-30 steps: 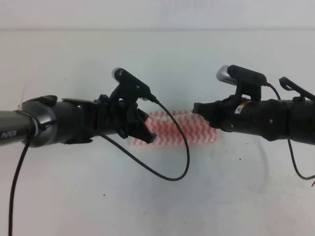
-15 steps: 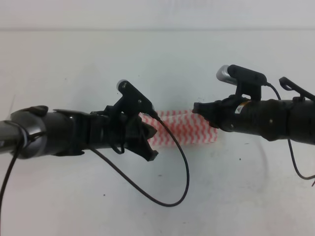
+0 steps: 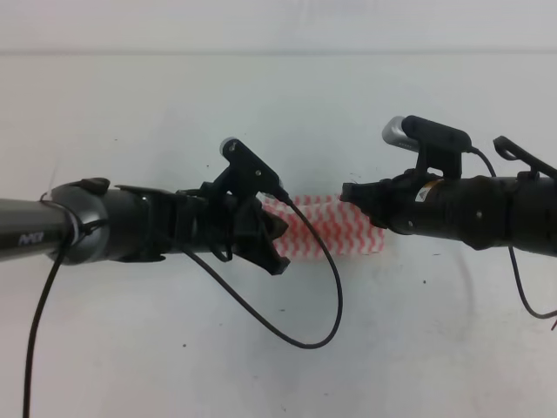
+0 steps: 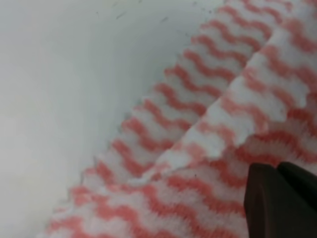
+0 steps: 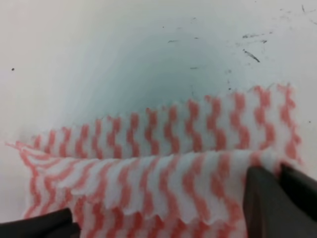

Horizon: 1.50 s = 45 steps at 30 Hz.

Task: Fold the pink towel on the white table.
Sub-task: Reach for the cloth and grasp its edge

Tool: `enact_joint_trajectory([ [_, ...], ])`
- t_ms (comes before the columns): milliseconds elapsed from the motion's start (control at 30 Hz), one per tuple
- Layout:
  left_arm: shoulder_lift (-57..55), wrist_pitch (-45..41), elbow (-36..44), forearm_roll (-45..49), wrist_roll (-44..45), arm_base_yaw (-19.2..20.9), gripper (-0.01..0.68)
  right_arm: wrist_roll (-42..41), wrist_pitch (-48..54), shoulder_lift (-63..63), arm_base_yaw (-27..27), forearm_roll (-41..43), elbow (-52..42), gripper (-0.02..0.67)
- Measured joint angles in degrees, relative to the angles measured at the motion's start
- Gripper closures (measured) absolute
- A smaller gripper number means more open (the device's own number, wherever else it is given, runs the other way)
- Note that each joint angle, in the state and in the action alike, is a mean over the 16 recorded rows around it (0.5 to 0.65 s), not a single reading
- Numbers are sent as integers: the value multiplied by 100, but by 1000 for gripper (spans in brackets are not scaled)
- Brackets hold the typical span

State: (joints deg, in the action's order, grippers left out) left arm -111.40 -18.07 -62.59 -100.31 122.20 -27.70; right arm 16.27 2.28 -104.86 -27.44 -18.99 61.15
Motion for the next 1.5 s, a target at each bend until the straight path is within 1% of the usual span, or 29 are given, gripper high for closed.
enact_joint_trajectory([
  [667,-144,-622,-202,14,232,0,676,-5,-7,15,2,6,3,665],
  [1033,-212,-679,-440,75,168,0,676,-8,-50,21,3,11,4,666],
  [1500,-71,-1197,-378,1240,-516,0,676,-13,-149,35,5,40,8,666],
])
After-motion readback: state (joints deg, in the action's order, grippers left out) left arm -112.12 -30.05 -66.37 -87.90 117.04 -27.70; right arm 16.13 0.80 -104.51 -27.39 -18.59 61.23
